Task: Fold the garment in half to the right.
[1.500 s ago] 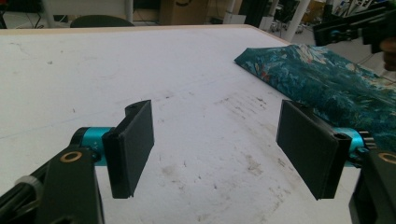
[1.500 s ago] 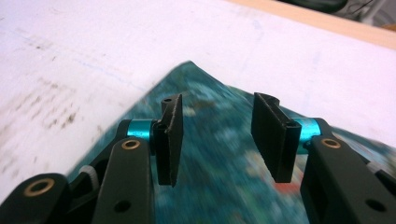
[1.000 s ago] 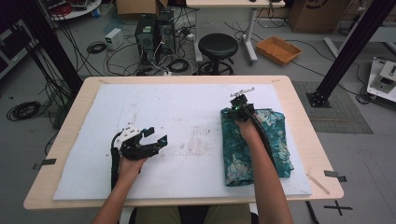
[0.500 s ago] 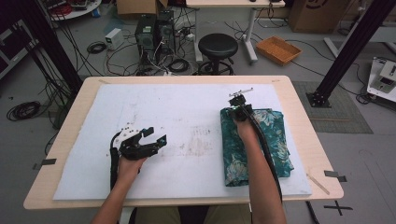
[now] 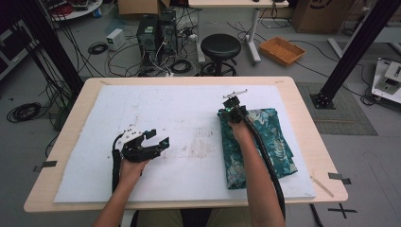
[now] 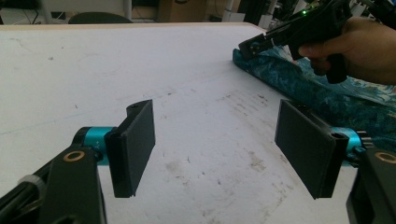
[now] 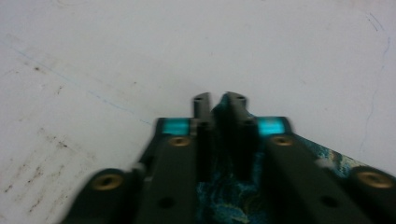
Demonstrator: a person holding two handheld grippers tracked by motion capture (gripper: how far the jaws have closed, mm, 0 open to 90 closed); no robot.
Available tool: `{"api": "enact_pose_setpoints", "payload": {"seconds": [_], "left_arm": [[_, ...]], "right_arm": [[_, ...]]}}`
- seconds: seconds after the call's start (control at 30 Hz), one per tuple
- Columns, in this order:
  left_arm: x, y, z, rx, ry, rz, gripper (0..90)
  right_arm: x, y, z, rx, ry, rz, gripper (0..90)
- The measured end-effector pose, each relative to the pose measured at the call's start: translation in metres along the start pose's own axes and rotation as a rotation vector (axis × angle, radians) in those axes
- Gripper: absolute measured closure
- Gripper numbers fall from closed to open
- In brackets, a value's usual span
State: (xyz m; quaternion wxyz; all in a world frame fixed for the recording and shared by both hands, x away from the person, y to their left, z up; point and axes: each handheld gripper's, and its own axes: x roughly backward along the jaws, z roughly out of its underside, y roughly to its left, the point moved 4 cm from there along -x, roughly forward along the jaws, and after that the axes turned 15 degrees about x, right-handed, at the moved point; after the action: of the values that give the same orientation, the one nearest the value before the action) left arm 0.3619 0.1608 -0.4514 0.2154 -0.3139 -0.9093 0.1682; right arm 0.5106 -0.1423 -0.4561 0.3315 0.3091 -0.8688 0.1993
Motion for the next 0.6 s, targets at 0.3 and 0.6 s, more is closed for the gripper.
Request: {"api": "enact_pose_setpoints", "payload": {"seconds": [0.3,0.6], "left_arm": [[0.0,0.0,0.0,-0.002,-0.001,-0.003,28.9],[-0.001,-0.002,0.0,-0.006,-0.002,-0.001,28.9]], "right_arm": [[0.049,-0.03,0.009,-0.045,-0.107,0.139,58.8],[0.087,-0.074,0.078,-0.071,0.129,0.369,67.6]]}}
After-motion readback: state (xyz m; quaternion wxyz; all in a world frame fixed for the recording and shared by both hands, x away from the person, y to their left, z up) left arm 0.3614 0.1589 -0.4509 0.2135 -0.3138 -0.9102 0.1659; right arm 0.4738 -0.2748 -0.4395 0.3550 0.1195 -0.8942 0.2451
